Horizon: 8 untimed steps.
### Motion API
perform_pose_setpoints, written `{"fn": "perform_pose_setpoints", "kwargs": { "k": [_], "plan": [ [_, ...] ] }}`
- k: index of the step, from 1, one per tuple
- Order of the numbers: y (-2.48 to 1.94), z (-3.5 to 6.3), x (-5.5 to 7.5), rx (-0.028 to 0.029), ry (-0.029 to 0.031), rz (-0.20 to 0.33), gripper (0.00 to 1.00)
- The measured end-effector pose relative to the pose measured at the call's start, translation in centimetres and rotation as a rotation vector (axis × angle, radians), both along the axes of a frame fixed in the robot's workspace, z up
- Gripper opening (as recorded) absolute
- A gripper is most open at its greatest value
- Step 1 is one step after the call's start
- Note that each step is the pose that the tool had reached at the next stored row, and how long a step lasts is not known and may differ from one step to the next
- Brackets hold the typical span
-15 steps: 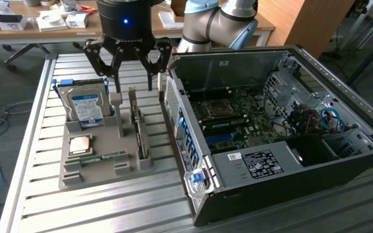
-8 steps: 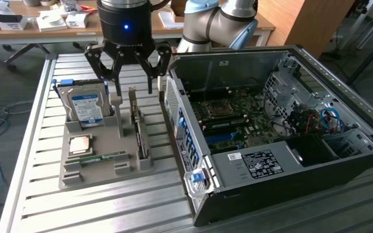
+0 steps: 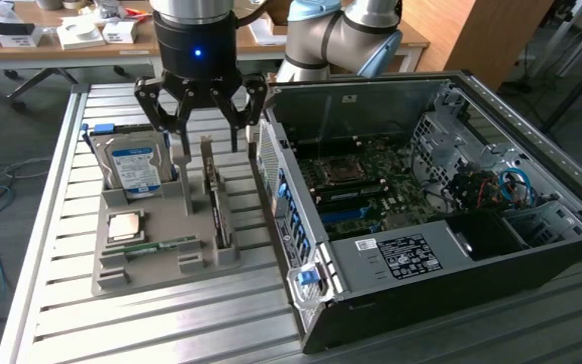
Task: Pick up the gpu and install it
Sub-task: 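Pick up the gpu and move the gpu toward the slot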
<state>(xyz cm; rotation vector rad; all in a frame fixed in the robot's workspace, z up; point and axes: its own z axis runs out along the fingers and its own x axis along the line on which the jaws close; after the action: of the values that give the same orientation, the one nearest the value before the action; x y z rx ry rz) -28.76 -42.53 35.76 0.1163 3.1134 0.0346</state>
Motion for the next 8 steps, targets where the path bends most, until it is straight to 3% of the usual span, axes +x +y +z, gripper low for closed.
{"fn": "perform_pose_setpoints", "kwargs": {
  "k": [8],
  "plan": [
    [0.00,-1.01,0.00,0.0000,-0.0001,0.000,0.65]
  ]
}}
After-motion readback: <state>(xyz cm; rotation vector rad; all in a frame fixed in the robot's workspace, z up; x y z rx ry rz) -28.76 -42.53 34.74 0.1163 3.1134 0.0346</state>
